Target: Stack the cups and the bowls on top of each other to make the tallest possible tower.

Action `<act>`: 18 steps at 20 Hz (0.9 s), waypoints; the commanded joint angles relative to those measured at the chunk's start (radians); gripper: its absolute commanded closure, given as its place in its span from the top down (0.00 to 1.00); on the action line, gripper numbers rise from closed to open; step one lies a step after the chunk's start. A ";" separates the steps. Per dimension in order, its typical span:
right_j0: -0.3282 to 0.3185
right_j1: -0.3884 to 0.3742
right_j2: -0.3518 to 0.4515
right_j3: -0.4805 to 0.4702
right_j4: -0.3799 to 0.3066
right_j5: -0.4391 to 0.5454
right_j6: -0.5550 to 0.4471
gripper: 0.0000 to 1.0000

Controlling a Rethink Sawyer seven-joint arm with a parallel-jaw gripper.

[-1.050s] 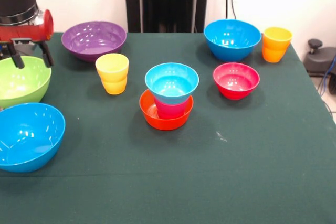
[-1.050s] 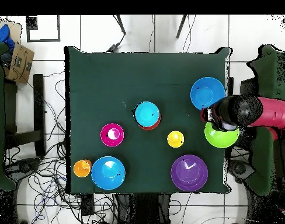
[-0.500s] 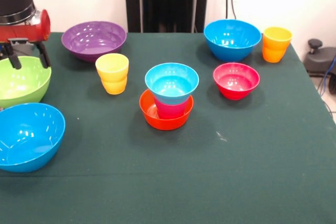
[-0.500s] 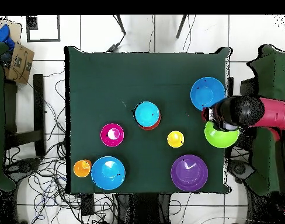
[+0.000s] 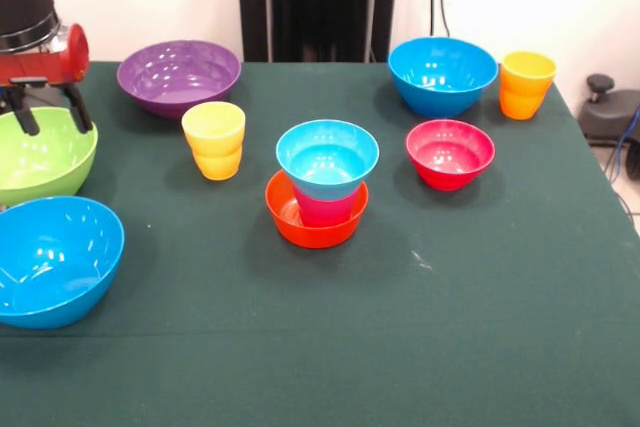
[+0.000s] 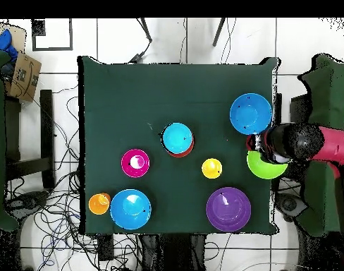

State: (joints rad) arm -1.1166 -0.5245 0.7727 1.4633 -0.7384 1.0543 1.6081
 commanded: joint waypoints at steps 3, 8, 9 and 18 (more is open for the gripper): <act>0.010 0.043 0.022 0.081 -0.030 -0.077 -0.269 1.00; 0.010 0.039 0.025 0.105 -0.038 -0.105 -0.239 1.00; 0.010 0.038 0.025 0.110 -0.041 -0.114 -0.233 1.00; 0.012 0.034 0.013 0.143 -0.075 -0.219 -0.201 1.00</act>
State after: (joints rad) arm -1.1310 -0.5040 0.7742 1.5505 -0.7417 0.9215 1.6081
